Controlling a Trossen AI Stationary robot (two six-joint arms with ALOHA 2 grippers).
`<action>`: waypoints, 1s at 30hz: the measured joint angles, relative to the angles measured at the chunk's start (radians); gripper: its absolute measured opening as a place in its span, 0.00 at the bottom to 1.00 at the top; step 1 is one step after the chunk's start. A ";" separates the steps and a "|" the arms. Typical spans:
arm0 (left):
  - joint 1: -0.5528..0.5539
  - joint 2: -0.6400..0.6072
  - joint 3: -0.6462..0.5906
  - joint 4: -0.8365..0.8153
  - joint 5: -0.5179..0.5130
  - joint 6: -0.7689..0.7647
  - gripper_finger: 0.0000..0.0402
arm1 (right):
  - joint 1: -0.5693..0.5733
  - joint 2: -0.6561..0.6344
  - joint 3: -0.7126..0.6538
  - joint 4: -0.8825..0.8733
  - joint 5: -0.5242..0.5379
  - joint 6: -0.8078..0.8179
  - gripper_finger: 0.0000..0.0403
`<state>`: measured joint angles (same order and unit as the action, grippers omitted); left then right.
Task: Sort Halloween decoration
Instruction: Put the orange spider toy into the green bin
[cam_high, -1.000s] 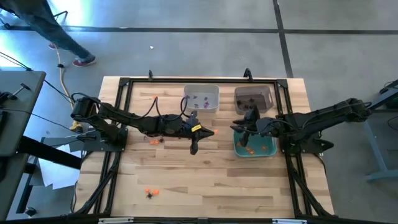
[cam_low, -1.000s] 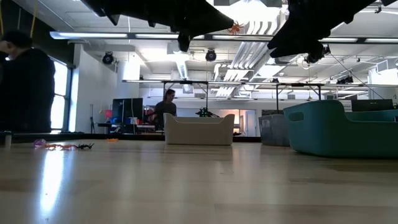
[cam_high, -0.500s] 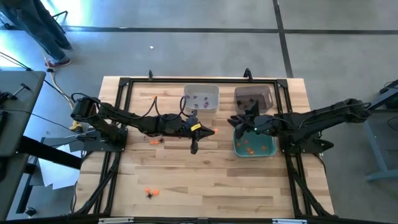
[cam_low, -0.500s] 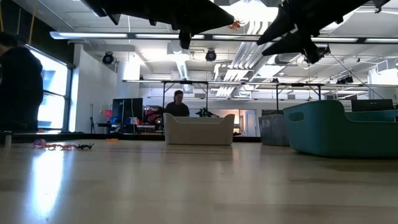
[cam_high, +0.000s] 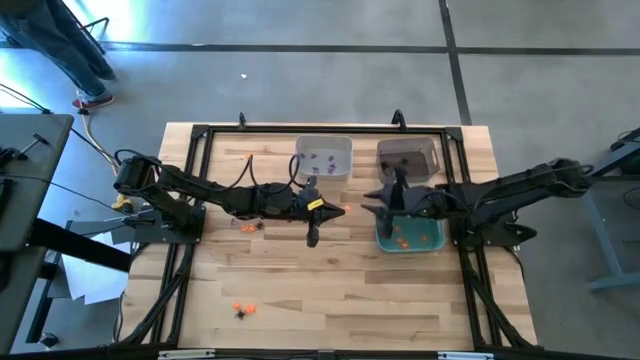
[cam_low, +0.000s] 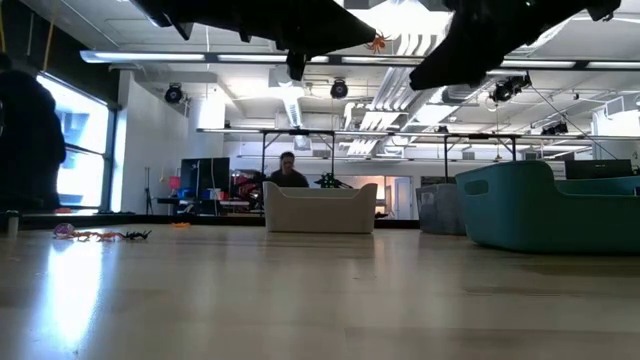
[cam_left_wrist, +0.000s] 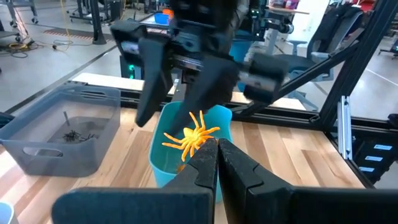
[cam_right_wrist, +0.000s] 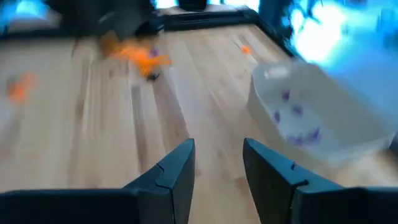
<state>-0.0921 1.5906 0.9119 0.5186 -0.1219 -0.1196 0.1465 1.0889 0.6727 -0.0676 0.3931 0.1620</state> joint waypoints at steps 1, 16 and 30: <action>0.000 0.000 0.000 0.000 0.000 -0.002 0.00 | 0.009 0.000 0.000 0.002 0.000 -0.089 0.33; -0.001 0.000 0.000 0.000 -0.001 -0.062 0.00 | 0.062 0.041 0.000 0.195 0.060 -0.817 0.33; -0.001 0.000 0.000 -0.005 -0.001 -0.060 0.00 | 0.042 0.150 0.000 0.380 0.004 -0.854 0.33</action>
<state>-0.0933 1.5906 0.9119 0.5133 -0.1226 -0.1799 0.1886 1.2388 0.6724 0.3126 0.3969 -0.6916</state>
